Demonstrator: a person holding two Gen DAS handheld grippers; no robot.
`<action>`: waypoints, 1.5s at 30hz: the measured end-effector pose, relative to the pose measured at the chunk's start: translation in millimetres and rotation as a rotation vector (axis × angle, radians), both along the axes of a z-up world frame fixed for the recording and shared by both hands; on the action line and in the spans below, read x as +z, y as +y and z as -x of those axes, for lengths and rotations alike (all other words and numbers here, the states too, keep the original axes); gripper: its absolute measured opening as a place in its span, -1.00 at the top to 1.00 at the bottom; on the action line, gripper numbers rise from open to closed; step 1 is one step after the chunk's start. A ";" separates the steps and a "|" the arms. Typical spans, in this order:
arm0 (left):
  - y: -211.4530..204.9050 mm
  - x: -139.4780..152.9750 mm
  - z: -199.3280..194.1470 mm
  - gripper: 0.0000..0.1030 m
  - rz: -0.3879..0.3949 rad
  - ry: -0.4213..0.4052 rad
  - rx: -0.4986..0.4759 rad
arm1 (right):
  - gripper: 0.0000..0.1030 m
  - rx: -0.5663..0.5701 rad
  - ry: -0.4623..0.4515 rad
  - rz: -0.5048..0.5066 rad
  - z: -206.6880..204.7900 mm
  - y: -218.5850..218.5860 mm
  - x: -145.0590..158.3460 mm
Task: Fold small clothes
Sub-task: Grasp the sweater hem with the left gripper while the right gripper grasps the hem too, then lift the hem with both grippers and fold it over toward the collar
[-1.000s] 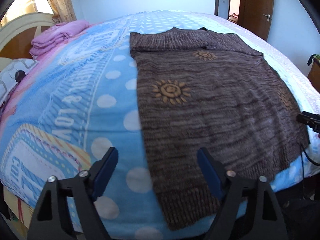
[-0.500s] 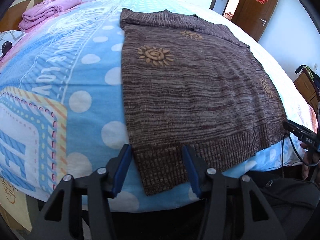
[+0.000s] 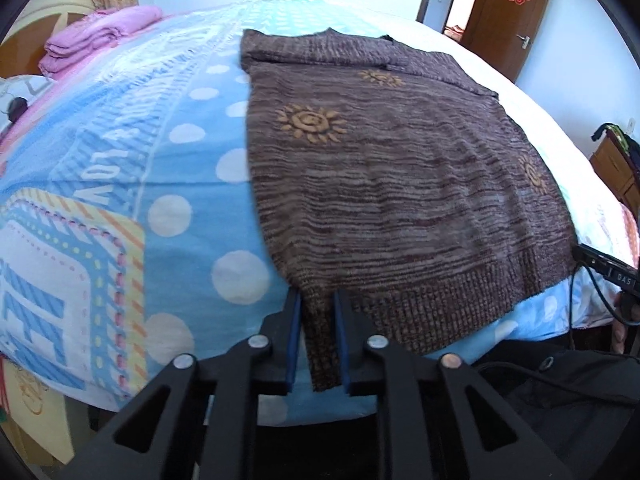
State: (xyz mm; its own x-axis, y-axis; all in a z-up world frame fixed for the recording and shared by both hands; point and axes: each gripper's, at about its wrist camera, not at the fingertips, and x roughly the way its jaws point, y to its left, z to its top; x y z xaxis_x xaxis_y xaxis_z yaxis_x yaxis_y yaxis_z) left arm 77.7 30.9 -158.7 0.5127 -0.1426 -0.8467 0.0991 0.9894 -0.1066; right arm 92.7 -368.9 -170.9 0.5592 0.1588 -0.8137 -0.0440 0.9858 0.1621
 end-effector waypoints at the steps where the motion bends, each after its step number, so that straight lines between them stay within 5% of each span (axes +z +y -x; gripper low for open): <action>1: 1.5 2.6 0.8 0.40 -0.020 -0.012 0.017 | 0.01 0.003 -0.002 -0.001 0.8 0.3 0.6; 5: 9.0 6.8 0.8 -0.08 -0.035 -0.035 0.046 | 0.32 0.035 -0.005 -0.004 4.2 4.7 1.8; 9: 4.5 -7.4 -1.3 -0.02 -0.015 0.012 0.016 | 0.85 0.091 -0.011 -0.015 5.9 13.9 4.1; 12: 1.0 -4.2 1.1 0.80 0.041 0.016 -0.048 | 0.87 0.114 -0.024 -0.047 8.5 15.8 8.8; 25: 20.8 64.4 12.1 0.84 0.162 -0.147 -0.076 | 0.88 0.064 -0.183 -0.331 21.0 -26.8 56.0; 30: 25.4 63.8 -2.1 0.85 0.177 -0.142 -0.060 | 0.89 0.061 -0.218 -0.374 18.0 -24.9 71.0; 34: 26.6 81.2 2.2 0.85 0.205 -0.194 -0.080 | 0.89 0.075 -0.316 -0.377 26.4 -26.2 101.1; 45: 36.6 113.0 -48.8 0.85 0.183 -0.280 -0.055 | 0.89 0.086 -0.367 -0.322 -15.4 -18.3 133.8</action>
